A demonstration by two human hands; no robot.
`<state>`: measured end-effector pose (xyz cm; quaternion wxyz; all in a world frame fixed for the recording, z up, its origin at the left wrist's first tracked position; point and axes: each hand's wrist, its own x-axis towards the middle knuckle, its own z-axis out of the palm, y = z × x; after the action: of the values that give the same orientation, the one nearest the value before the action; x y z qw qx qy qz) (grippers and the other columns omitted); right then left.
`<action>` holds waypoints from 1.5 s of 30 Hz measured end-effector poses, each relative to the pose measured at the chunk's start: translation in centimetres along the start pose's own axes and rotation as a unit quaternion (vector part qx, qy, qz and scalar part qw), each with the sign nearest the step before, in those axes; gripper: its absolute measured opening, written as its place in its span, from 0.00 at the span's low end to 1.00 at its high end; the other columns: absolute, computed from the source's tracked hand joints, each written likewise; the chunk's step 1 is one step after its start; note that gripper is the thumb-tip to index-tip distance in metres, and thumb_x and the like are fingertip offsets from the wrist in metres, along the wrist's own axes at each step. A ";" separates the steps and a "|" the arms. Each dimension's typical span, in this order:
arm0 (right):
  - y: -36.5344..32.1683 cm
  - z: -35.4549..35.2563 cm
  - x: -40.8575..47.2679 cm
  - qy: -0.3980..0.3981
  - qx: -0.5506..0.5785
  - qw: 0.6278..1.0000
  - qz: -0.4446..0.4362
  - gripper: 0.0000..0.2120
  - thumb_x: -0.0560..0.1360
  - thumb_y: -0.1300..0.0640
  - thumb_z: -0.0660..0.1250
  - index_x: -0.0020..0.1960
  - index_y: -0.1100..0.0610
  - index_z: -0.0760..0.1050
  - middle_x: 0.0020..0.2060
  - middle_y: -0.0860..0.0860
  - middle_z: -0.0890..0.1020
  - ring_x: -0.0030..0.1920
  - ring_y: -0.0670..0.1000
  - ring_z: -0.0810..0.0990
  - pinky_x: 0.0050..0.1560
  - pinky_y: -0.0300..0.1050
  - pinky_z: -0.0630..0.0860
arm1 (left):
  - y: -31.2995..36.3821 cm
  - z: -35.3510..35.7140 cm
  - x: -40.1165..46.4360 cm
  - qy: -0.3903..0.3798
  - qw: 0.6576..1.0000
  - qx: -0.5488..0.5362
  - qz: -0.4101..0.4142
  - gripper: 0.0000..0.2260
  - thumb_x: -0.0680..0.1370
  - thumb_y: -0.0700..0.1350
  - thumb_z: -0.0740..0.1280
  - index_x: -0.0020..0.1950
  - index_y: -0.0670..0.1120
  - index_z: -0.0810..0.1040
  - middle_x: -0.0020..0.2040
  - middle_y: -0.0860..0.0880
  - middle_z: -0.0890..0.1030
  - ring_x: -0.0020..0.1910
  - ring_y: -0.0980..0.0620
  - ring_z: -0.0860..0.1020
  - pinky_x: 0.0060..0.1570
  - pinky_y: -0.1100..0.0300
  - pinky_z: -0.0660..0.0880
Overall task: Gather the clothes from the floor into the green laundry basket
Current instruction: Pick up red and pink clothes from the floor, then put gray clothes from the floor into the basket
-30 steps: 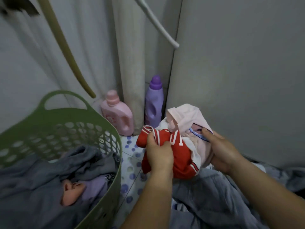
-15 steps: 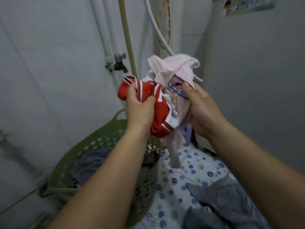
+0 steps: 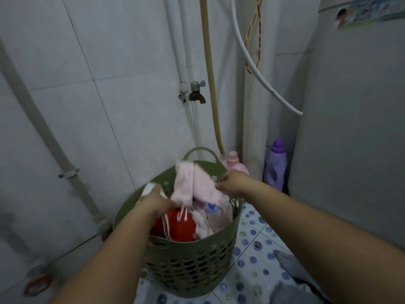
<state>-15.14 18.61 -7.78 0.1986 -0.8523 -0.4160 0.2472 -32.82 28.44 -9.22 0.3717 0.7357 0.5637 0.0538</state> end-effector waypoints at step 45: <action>35.7 6.3 -18.3 0.133 -0.043 0.956 0.256 0.04 0.78 0.55 0.56 0.48 0.53 0.70 0.52 0.56 0.76 0.52 0.58 0.74 0.51 0.49 0.69 | 6.5 33.5 -15.1 -0.353 0.922 -0.004 0.156 0.27 0.76 0.39 0.69 0.73 0.47 0.65 0.68 0.43 0.73 0.60 0.47 0.75 0.56 0.59 0.73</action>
<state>-6.71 -15.89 -27.54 0.1455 -0.9631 -0.1636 0.1563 -16.43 -1.51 -24.18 0.5368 0.7838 0.2738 -0.1499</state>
